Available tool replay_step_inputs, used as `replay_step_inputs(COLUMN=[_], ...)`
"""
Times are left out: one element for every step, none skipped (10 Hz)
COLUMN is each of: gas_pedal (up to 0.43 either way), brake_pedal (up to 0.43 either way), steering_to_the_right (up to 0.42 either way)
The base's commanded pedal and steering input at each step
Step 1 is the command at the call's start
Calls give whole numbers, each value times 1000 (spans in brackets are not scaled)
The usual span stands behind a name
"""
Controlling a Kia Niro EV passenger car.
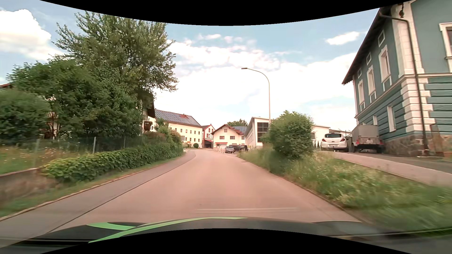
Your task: Follow the waypoints while adhering to traffic rules and regulations
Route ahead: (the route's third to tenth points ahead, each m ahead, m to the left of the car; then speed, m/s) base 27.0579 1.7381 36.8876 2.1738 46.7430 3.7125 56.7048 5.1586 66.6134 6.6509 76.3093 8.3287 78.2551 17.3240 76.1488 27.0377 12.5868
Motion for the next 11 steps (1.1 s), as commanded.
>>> replay_step_inputs(gas_pedal=[0,0,0,0,0,0,0,0,0,0,0], brake_pedal=[0,6,30,37,43,49,49,49,67,73,79], steering_to_the_right=[-6,-7,-9,-10,-10,-8,-6,-6,-6,-6,-11])
